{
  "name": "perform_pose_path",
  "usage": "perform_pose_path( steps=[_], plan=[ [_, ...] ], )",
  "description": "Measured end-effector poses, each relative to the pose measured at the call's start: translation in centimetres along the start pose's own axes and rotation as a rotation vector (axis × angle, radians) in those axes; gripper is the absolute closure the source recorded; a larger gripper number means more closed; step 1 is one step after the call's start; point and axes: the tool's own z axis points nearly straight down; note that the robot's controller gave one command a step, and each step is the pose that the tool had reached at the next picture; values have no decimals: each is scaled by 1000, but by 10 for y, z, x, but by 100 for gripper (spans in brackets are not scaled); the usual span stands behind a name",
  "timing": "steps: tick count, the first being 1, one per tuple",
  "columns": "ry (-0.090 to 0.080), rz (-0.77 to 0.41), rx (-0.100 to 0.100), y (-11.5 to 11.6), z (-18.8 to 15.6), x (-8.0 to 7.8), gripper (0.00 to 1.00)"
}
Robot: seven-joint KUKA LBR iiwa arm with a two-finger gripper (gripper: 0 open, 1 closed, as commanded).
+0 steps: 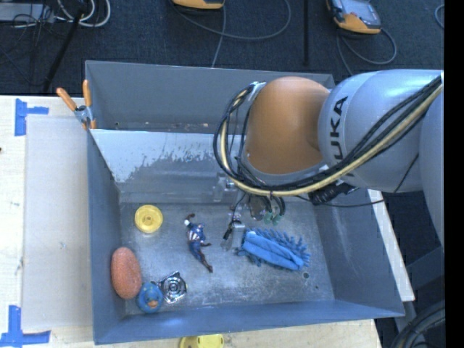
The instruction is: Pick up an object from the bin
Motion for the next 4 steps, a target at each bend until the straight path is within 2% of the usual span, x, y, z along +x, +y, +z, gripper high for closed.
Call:
perform_pose_path(
  steps=[1, 2, 3, 4],
  plan=[
    [-1, -92, -1, -38, 14, 6, 0],
    [0, -93, 0, -59, 38, 48, 0],
    [-2, -198, -1, -109, 52, 6, 0],
    [-6, -174, 2, -143, 51, -23, 0]
  ],
)
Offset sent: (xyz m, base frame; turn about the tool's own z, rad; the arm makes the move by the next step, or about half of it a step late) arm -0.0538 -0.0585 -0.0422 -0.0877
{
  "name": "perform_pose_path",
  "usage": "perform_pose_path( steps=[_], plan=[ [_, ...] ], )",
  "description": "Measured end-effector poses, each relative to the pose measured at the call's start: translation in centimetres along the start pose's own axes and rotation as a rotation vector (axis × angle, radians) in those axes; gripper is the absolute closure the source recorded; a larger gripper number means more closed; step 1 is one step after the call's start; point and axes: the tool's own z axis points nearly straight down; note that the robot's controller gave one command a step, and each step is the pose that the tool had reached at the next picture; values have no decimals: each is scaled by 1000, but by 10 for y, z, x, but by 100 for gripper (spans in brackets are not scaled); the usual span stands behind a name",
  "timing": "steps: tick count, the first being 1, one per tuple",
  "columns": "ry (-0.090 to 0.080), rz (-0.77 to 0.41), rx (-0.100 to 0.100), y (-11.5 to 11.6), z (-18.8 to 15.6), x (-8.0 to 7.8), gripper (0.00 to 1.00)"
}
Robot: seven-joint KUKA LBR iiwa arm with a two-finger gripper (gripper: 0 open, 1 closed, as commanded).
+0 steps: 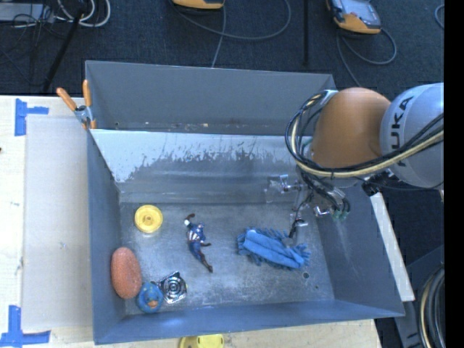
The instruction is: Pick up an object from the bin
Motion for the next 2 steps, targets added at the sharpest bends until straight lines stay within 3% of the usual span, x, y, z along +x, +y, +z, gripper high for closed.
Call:
perform_pose_path(
  steps=[1, 2],
  plan=[
    [1, -27, -3, 6, 44, 20, 0],
    [2, 153, -2, 3, 54, 11, 100]
  ],
)
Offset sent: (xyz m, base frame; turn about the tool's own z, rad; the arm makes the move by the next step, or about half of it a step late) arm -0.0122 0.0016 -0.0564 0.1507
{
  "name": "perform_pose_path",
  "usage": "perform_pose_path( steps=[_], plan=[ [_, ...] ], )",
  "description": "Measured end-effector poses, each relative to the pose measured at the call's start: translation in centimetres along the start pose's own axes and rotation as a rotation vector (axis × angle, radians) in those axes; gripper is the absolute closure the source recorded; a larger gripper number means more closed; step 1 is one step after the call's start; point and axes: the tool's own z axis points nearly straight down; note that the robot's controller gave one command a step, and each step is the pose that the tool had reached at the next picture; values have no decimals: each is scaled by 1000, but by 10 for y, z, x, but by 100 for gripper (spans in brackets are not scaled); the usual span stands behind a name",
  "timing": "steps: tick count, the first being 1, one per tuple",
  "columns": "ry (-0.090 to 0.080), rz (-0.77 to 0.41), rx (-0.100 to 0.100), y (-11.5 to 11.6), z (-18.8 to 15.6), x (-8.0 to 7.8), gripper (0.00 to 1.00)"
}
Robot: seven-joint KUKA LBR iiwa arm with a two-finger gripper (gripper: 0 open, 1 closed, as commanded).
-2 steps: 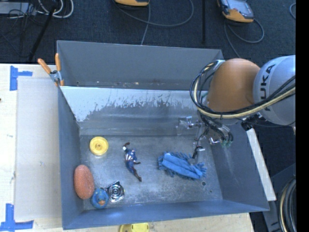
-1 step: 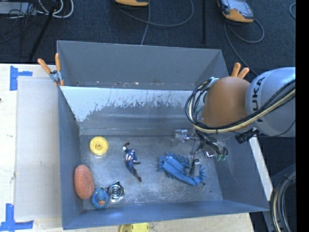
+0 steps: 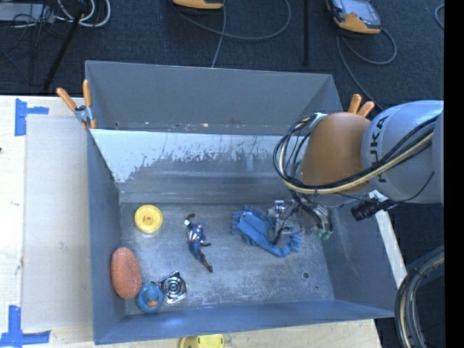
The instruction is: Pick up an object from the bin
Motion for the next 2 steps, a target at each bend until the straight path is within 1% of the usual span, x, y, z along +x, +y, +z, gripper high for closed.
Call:
perform_pose_path(
  steps=[1, 2],
  plan=[
    [-3, 1, -1, 1, 1, 0, 0],
    [1, 4, 0, -1, 1, 0, 100]
  ],
)
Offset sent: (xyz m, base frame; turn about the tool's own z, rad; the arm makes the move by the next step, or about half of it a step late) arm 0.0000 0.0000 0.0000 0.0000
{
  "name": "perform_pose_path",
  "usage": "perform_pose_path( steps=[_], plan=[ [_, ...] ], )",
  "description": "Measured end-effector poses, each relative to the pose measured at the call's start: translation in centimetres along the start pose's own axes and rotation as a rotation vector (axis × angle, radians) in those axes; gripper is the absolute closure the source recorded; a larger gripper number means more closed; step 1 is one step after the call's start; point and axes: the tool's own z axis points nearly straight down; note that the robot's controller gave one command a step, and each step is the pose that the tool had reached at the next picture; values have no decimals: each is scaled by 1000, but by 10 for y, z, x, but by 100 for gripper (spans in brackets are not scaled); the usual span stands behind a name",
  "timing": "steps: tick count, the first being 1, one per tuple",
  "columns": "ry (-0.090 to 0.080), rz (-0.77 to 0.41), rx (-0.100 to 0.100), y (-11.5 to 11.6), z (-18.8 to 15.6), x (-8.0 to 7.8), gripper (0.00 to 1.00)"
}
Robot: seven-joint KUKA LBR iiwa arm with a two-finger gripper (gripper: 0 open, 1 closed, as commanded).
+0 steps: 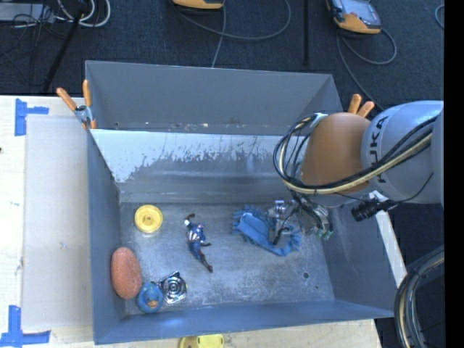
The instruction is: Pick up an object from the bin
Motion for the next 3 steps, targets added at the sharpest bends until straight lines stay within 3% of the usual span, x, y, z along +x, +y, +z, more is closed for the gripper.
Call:
perform_pose_path(
  steps=[1, 2, 3],
  plan=[
    [-2, 1, -1, 1, 1, 0, 0],
    [-3, 3, 0, 0, 0, 0, 100],
    [-3, 3, 0, 0, 0, 0, 100]
  ],
)
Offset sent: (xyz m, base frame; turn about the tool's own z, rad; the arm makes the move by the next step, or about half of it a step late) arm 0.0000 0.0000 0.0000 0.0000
